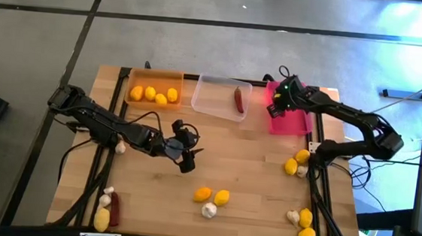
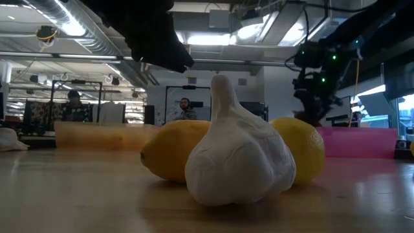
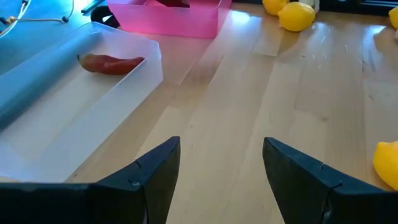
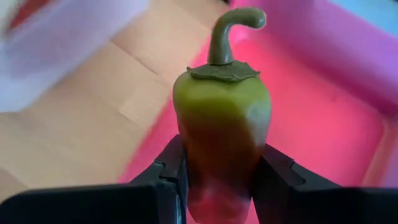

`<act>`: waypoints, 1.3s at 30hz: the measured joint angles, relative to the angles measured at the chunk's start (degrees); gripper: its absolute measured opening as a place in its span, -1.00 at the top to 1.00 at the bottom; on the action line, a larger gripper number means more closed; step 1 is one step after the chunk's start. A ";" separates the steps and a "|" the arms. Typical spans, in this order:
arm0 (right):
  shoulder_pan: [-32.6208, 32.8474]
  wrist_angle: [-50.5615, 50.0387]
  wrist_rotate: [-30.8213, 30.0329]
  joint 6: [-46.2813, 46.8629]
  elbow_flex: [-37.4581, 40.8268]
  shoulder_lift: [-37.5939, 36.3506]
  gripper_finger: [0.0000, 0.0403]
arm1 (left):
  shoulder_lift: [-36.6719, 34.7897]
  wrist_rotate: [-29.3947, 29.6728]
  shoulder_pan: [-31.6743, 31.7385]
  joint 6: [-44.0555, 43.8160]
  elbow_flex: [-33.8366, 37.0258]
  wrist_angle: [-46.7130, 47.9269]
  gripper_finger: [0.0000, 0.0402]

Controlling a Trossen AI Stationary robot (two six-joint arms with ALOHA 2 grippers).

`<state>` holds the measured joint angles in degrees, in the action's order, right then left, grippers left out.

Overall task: Sort produce into baskets
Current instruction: Put the red chili pepper into the red bin, then put the white garlic into the transparent bin

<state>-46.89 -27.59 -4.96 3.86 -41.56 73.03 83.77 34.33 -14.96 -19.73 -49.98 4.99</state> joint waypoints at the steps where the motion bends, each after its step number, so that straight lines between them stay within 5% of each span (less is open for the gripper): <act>1: -0.29 -0.03 -0.17 -0.01 0.00 0.61 0.44 | 0.00 0.00 0.00 0.00 0.00 -0.02 -0.12; 7: -1.27 0.04 -1.18 -1.11 0.00 3.16 0.36 | 0.00 -0.01 0.00 0.08 0.00 -0.02 -0.12; 20: -1.12 -1.51 -2.07 -3.74 -2.28 1.90 -0.37 | -0.11 -0.02 0.00 0.11 0.00 -0.07 -0.12; 28: -1.09 -1.95 -0.27 -4.14 -3.45 -4.34 -0.35 | -1.79 -0.02 -0.04 0.71 0.02 0.30 -0.12; 39: 2.48 1.92 15.18 -4.12 -3.45 -10.54 -0.34 | -6.30 -0.04 -0.66 3.44 0.02 2.81 -0.12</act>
<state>-44.41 -25.67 10.22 -0.26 -45.01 62.49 77.47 34.28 -15.62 -16.29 -49.95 7.81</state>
